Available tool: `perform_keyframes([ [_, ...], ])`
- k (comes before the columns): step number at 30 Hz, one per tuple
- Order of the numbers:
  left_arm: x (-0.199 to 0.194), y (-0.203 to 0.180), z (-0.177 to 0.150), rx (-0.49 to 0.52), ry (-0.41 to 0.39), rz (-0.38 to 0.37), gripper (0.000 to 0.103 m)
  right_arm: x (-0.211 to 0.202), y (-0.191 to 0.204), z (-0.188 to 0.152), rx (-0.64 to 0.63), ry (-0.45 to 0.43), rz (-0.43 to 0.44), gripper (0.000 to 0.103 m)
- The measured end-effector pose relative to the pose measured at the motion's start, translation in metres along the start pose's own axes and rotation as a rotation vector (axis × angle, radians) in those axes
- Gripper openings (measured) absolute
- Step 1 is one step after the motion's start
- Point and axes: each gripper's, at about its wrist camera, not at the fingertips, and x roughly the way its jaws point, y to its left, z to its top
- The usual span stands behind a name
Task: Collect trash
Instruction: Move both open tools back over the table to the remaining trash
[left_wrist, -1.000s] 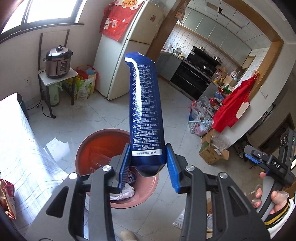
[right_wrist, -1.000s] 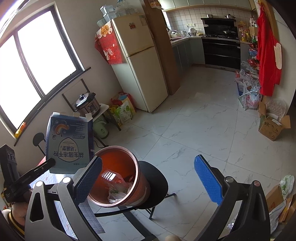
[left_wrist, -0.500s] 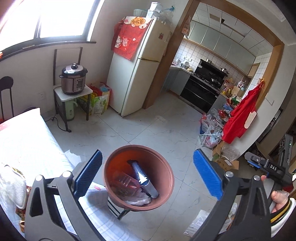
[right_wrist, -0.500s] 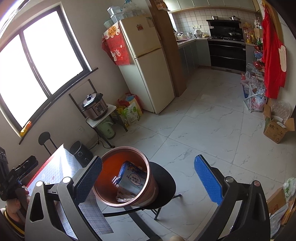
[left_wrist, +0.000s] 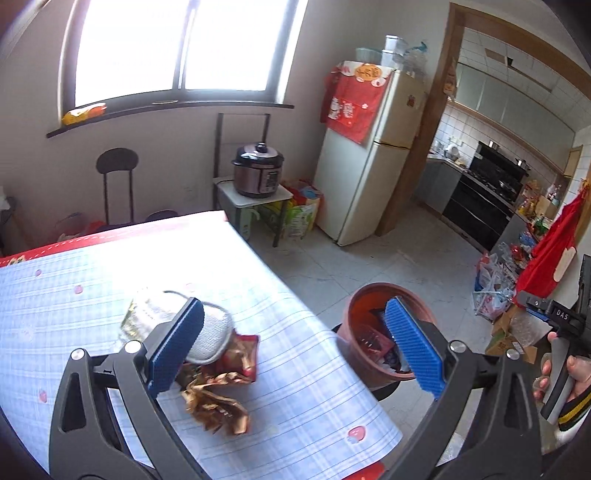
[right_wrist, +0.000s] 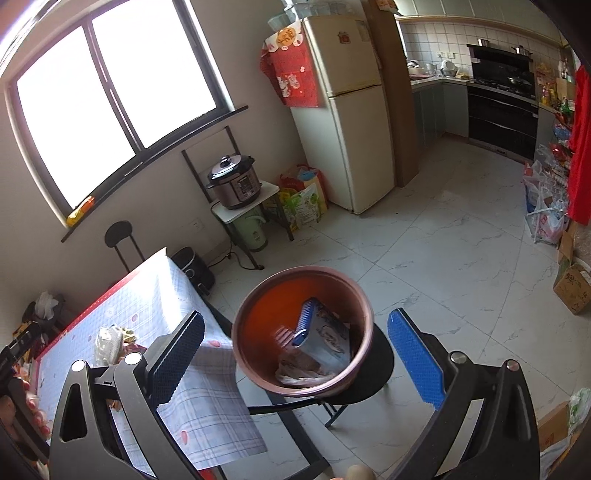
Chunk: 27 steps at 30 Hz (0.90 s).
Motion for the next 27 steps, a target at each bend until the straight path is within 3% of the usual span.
perform_keyframes([
  [4, -0.026, 0.049, -0.023, -0.081, 0.001, 0.102, 0.097, 0.017, 0.042, -0.008, -0.037, 0.037, 0.057, 0.098],
  [13, -0.077, 0.137, -0.065, -0.239, -0.018, 0.217, 0.097, 0.048, 0.144, -0.031, -0.172, 0.125, 0.185, 0.098],
  [27, -0.125, 0.249, -0.112, -0.379, -0.020, 0.331, 0.097, 0.103, 0.297, -0.119, -0.394, 0.301, 0.233, 0.098],
])
